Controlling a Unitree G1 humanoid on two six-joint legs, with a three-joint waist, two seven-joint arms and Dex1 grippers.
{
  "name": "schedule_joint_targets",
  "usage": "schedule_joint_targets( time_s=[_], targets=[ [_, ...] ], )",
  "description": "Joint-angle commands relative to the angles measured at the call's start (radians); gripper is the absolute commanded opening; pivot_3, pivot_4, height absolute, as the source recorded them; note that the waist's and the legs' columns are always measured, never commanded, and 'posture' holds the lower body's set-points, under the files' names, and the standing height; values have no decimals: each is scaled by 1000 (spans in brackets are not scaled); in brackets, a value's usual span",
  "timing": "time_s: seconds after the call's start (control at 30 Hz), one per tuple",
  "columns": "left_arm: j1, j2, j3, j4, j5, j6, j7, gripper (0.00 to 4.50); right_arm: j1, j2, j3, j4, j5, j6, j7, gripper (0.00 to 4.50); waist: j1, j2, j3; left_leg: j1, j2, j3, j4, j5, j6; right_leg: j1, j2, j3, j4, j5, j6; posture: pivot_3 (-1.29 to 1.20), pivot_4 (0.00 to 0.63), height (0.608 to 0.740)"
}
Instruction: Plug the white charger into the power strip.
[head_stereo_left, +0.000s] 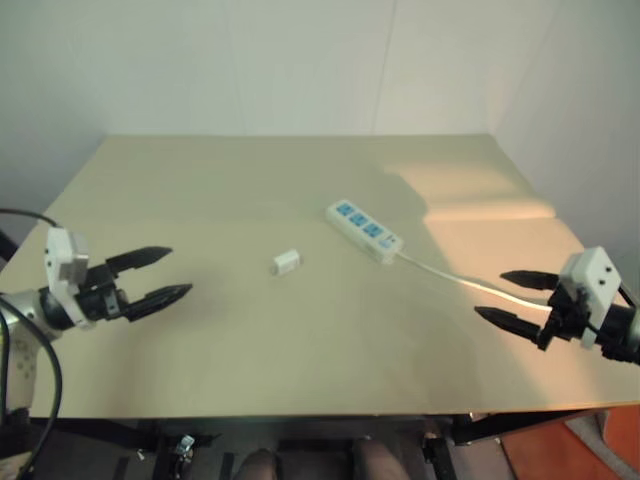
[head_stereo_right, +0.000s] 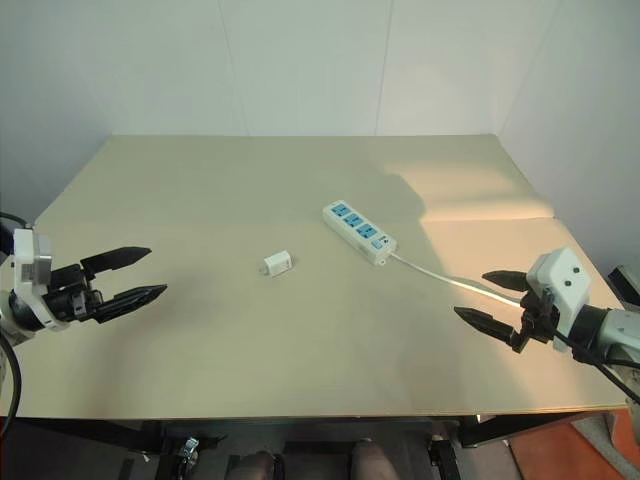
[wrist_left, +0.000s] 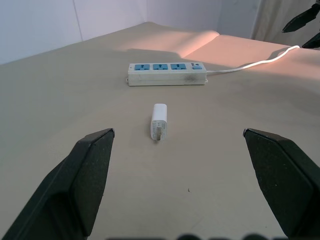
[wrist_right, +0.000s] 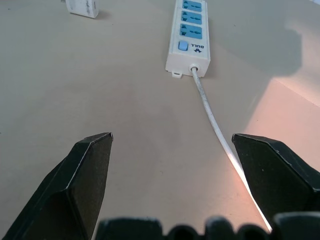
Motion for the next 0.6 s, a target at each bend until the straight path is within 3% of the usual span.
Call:
schedule_joint_targets(
  time_s=[0.03, 0.6],
  targets=[
    [-20, 24, 6, -23, -11, -1, 3, 4500, 3, -3, -38, -33, -1, -28, -10, 4472, 0, 0, 0, 0, 0, 0, 0, 0, 0, 0, 0, 0, 0, 0, 0, 0, 150, 740],
    [-15, 20, 5, -32, -16, 20, 8, 4500, -3, 6, -22, -6, -32, -69, -18, 4472, 0, 0, 0, 0, 0, 0, 0, 0, 0, 0, 0, 0, 0, 0, 0, 0, 150, 740]
  ],
)
